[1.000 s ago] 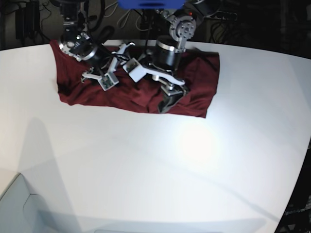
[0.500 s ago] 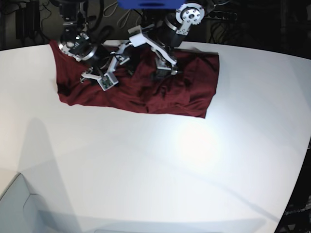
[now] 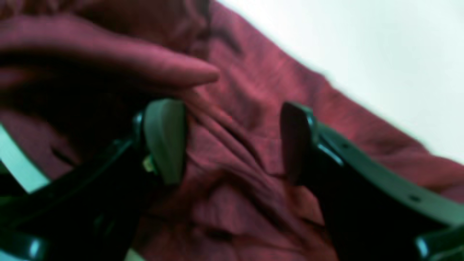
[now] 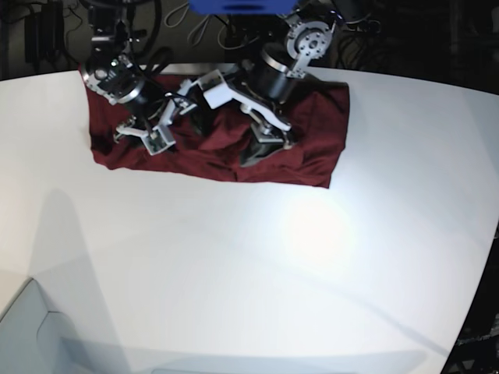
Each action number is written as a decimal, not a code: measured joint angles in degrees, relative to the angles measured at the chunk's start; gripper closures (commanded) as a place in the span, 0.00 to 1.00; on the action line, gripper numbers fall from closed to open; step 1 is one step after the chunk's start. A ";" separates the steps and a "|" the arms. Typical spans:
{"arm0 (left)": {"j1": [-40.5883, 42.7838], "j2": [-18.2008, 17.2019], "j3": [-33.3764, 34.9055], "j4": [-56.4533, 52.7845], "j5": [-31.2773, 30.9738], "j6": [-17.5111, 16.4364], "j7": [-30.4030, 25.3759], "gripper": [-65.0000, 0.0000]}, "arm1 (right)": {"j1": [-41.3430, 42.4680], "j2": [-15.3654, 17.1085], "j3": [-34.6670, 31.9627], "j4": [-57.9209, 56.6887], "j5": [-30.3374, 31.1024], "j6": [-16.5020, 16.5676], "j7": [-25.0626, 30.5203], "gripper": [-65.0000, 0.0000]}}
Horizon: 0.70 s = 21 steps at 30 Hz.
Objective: Layout the t-shirt on the table in an organized manner, then fold the t-shirt properly
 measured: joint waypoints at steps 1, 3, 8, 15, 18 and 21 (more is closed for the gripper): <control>0.09 -0.02 0.07 0.00 -0.17 0.00 -0.04 0.25 | 0.00 -0.04 0.87 0.48 -0.02 -0.02 -0.07 0.37; 0.09 0.00 0.11 0.00 -0.20 -0.04 0.00 0.25 | 0.02 -0.24 2.64 1.29 -0.09 -0.02 -0.22 0.37; 0.07 0.46 -1.18 0.00 -0.17 -0.02 -0.46 0.25 | 1.20 -3.06 8.46 1.70 0.02 0.07 -0.17 0.37; -0.92 -0.26 -0.63 -0.33 0.04 -0.31 -0.44 0.25 | 2.56 -6.05 14.32 1.46 -0.04 -0.02 -0.42 0.37; -1.86 -0.28 0.07 -0.28 2.93 -0.22 -0.42 0.25 | 2.38 -6.05 14.27 1.46 -0.04 -0.02 -0.37 0.37; -1.84 -0.15 0.33 0.42 3.69 -0.17 -0.61 0.25 | 2.38 -6.05 14.34 1.46 -0.07 -0.02 -0.39 0.37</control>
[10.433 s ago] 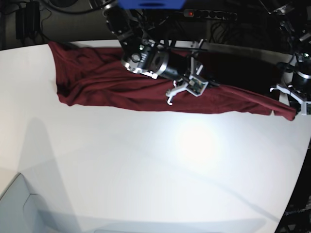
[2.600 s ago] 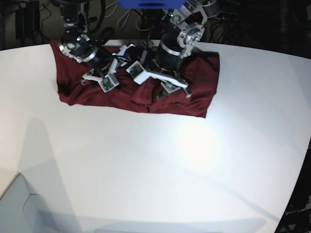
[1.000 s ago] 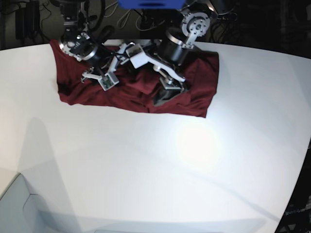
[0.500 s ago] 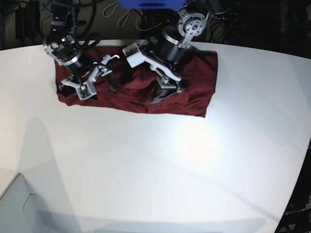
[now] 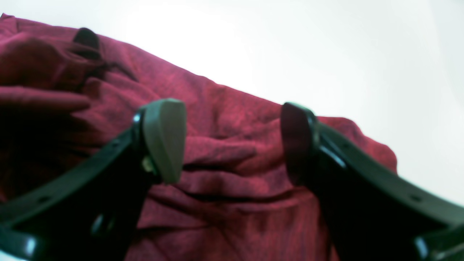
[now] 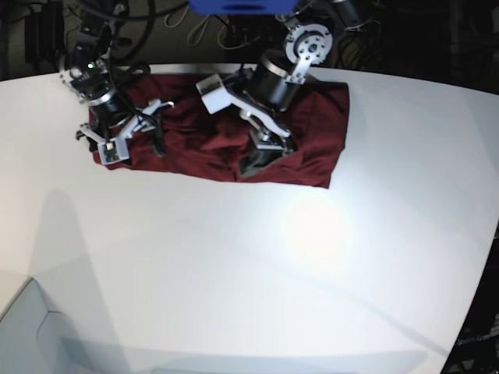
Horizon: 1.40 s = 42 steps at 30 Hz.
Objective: Layout the t-shirt on the table in an organized manner, then fold the t-shirt properly
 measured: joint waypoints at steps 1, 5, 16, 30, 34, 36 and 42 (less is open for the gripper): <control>-0.04 0.13 0.39 -0.11 -0.02 -0.02 -0.04 0.25 | -0.07 0.00 0.00 0.00 0.00 0.00 0.02 0.37; -0.79 0.11 3.21 -5.46 -1.33 -1.84 -0.22 0.25 | -0.13 -0.02 0.02 0.00 0.00 0.00 0.04 0.37; -0.72 -0.07 2.27 0.44 -4.37 -0.94 0.28 0.25 | -1.11 -0.17 0.07 0.00 -0.20 0.00 0.02 0.37; -1.22 -1.79 3.54 -4.87 -3.45 -0.55 0.09 0.25 | -1.09 -0.15 0.11 0.00 0.02 0.00 0.11 0.37; -0.79 -2.08 2.82 -5.18 -3.91 -0.57 0.63 0.25 | -1.05 -0.17 0.20 0.00 -0.09 0.00 0.04 0.37; -0.17 -1.77 1.75 -5.18 -3.89 -0.35 0.31 0.25 | -1.05 -0.22 0.09 0.00 0.02 0.02 0.02 0.37; 0.81 -1.90 1.27 -5.20 -4.09 -0.17 -0.17 0.25 | -0.92 0.35 -2.89 0.00 -0.15 0.00 -0.04 0.37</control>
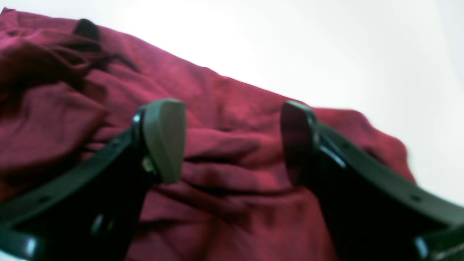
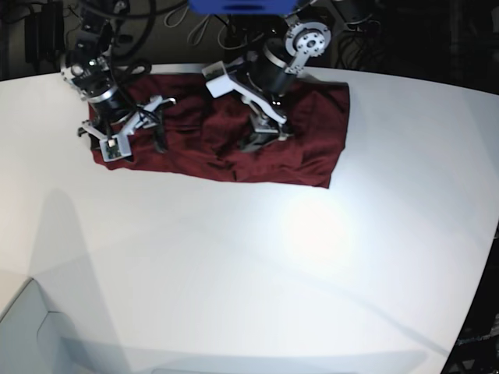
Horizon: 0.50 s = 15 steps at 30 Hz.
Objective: Layout the t-shirt on the table in an organized manner, then fold the t-shirt properly
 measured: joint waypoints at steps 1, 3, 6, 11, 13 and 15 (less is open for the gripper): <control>-0.02 -0.02 -0.07 0.00 0.00 0.02 0.15 0.25 | -0.07 -0.02 -1.77 0.00 -0.02 -0.02 0.09 0.37; -0.04 -0.02 -0.11 0.09 0.00 0.11 0.13 0.25 | -0.33 0.46 -5.22 0.00 0.00 0.00 0.09 0.37; -0.04 -0.02 -0.11 0.33 0.00 0.17 0.15 0.25 | -0.37 1.73 -10.05 -0.33 0.04 0.00 0.09 0.37; -0.68 0.17 -0.07 0.33 0.02 0.17 0.11 0.25 | -0.35 2.36 -14.84 -2.49 0.00 0.00 0.09 0.37; -0.66 0.13 -0.11 0.28 0.02 0.17 0.17 0.25 | -0.37 2.36 -16.22 -4.00 -0.07 0.00 -0.07 0.37; -0.61 0.07 -0.11 0.13 0.02 0.13 1.03 0.25 | -0.31 2.36 -16.79 -5.31 -0.11 -0.02 0.37 0.37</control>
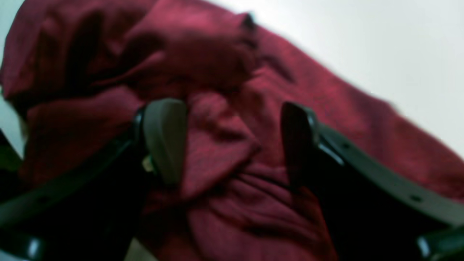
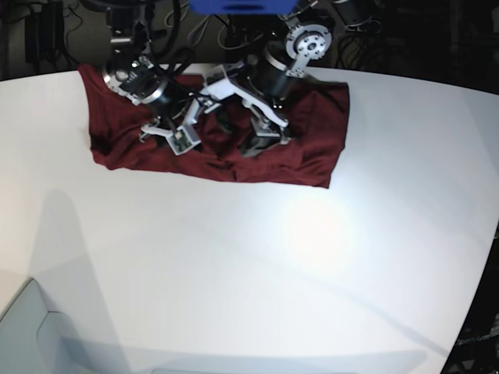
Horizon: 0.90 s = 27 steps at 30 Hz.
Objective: Layout the t-shirt on the table in an organized manner, then fold the t-shirt properly
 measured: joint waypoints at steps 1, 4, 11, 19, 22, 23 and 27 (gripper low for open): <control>0.00 -0.11 0.00 -0.02 0.02 0.00 0.00 0.25 | 0.11 0.00 0.00 -0.63 0.11 0.00 0.04 0.37; 0.00 -0.07 0.00 -0.02 0.00 0.00 0.02 0.25 | 0.61 0.13 0.00 -2.23 0.07 -0.07 0.04 0.38; -0.09 1.68 -0.33 0.02 1.27 0.04 0.61 0.25 | 2.03 0.24 0.33 -2.40 0.09 -0.20 -0.11 0.79; 1.11 2.12 -0.09 5.75 0.83 0.13 -0.87 0.25 | 2.38 1.42 0.33 -2.43 0.04 -0.20 -0.13 1.00; 1.88 1.97 -0.35 7.32 0.96 0.24 -0.17 0.25 | 3.04 1.44 0.37 -2.40 0.07 -0.22 -0.09 1.00; 1.88 1.97 -0.33 7.34 0.87 0.22 -0.24 0.25 | 3.15 1.44 0.37 -2.40 0.07 -0.22 -0.09 1.00; 2.23 1.99 -0.44 7.34 0.85 0.24 -0.22 0.25 | 2.78 1.44 0.37 -2.23 0.00 -0.22 -0.17 1.00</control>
